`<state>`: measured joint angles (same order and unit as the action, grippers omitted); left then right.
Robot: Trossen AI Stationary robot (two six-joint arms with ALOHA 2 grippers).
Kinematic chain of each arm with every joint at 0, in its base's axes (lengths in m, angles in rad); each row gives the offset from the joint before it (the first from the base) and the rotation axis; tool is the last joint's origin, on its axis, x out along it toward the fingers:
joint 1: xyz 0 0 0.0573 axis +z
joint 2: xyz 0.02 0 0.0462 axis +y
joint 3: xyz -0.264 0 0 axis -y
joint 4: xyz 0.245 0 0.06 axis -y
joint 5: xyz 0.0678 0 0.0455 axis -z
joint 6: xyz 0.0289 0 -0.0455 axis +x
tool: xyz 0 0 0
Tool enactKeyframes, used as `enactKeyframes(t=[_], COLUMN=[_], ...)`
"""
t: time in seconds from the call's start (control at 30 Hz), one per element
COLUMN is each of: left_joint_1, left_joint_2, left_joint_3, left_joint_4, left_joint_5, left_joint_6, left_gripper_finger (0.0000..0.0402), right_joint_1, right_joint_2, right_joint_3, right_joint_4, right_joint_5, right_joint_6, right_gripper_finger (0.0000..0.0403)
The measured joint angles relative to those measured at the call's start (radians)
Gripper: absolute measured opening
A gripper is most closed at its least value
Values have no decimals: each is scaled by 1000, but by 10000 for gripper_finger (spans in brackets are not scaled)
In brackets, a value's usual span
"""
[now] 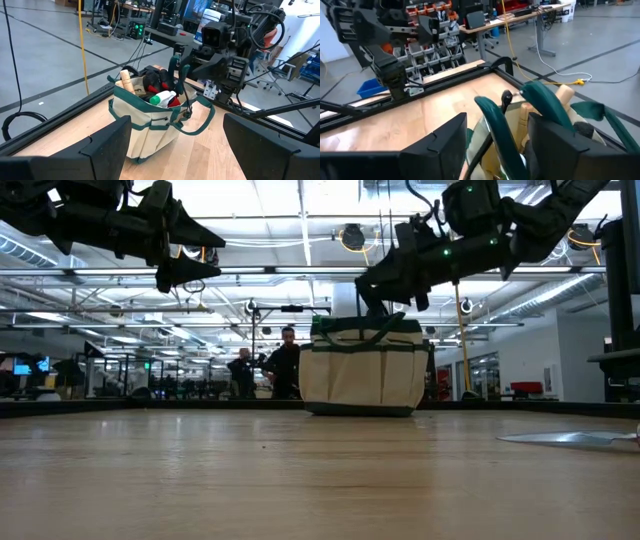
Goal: Pick & Place Garden tools in Gardening bag
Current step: Put the black shear scissors into the green gardening bag
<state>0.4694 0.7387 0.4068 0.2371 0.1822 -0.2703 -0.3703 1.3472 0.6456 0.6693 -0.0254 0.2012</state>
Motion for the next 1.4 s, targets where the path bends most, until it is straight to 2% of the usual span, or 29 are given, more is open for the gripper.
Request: enactKeyframes(t=[0.63, 0.77, 1.07, 1.4], left_joint_1=[0, 0, 0, 0], left_joint_2=[0, 0, 0, 0], left_joint_3=[0, 0, 0, 0], left_joint_4=[0, 0, 0, 0], left_joint_5=[0, 0, 0, 0], left_joint_6=[1, 1, 1, 6], left_gripper_finger=[324, 324, 324, 324], right_joint_1=[5, -5, -32, -43], right_joint_2=[-81, -64, -24, 33], right_joint_3=[0, 0, 0, 0], right_joint_4=[-15, -19, 24, 54], right_joint_5=[0, 1, -4, -7], right_joint_6=[1, 7, 2, 6], right_gripper_finger=[198, 163, 13, 2])
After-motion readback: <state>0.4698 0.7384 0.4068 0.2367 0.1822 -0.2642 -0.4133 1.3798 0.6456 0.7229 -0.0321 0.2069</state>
